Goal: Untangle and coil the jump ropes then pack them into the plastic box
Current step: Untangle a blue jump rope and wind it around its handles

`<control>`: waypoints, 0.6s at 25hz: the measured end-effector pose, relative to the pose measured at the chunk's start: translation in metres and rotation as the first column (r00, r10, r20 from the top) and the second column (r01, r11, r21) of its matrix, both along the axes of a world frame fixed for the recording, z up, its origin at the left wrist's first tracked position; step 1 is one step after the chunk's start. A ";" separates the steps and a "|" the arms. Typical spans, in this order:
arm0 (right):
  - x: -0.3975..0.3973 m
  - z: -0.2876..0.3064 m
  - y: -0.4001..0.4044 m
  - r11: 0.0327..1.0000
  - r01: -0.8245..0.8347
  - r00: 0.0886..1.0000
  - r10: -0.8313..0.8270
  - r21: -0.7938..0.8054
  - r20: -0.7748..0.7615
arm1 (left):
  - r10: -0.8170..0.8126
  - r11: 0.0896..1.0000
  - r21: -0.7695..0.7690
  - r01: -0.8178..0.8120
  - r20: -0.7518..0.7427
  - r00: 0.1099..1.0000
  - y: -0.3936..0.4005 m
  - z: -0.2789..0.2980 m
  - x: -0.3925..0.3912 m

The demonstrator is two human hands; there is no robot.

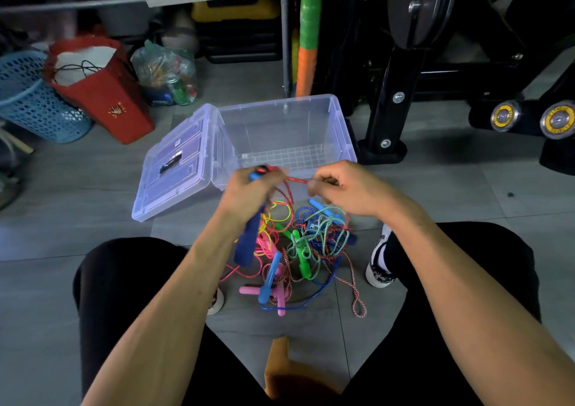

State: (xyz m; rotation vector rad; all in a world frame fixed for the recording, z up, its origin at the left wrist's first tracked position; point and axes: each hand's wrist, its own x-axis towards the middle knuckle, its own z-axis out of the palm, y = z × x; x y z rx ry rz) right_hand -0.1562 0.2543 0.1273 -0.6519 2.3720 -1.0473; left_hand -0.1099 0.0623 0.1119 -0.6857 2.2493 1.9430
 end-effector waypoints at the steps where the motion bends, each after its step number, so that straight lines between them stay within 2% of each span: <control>1: -0.004 0.002 0.008 0.999 0.028 0.999 -0.028 0.028 -0.025 | 0.156 0.987 -0.042 -0.155 0.044 0.987 -0.015 -0.005 -0.004; 2: -0.008 0.003 0.017 0.997 0.056 0.998 -0.054 0.044 -0.045 | 0.241 0.964 -0.136 -0.229 0.084 0.967 -0.028 -0.009 -0.006; 3: -0.011 0.003 0.025 0.996 0.077 0.995 -0.075 0.039 -0.060 | 0.246 0.949 -0.228 -0.217 0.109 0.963 -0.036 -0.012 -0.007; 4: -0.012 0.003 0.028 0.996 0.085 0.994 -0.083 0.020 -0.070 | 0.193 0.956 -0.245 -0.160 0.117 0.974 -0.034 -0.012 -0.006; 6: -0.007 0.002 0.019 0.999 0.047 0.997 -0.046 0.003 -0.062 | -0.002 0.999 -0.037 0.004 0.072 0.997 -0.010 -0.006 -0.003; 7: -0.003 0.000 0.012 1.000 0.009 0.999 -0.009 0.009 -0.046 | -0.107 0.993 0.058 0.104 0.059 0.992 0.005 0.000 0.001; 9: 0.003 -0.004 0.001 0.999 -0.032 0.999 0.032 0.011 -0.021 | -0.232 0.968 0.104 0.227 0.043 0.972 0.024 0.008 0.006; 10: 0.002 -0.005 0.001 1.000 -0.017 1.000 0.018 0.013 -0.025 | -0.164 0.983 0.095 0.160 0.042 0.986 0.020 0.008 0.003; 11: -0.001 -0.003 0.005 1.000 0.012 0.999 -0.011 0.018 -0.031 | -0.022 0.997 0.073 0.019 0.048 0.999 0.009 0.008 -0.001; 12: -0.006 -0.002 0.012 0.999 0.044 0.998 -0.043 0.028 -0.037 | 0.135 0.991 -0.019 -0.134 0.056 0.989 -0.007 0.004 -0.005; 13: -0.009 0.000 0.019 0.997 0.068 0.997 -0.066 0.040 -0.050 | 0.232 0.952 -0.218 -0.213 0.064 0.971 -0.024 0.001 -0.008; 14: -0.011 0.000 0.025 0.995 0.083 0.995 -0.080 0.048 -0.068 | 0.256 0.882 -0.430 -0.193 0.093 0.962 -0.038 -0.001 -0.008; 15: -0.012 0.000 0.029 0.995 0.090 0.993 -0.086 0.039 -0.085 | 0.213 0.835 -0.538 -0.116 0.122 0.969 -0.043 -0.001 -0.007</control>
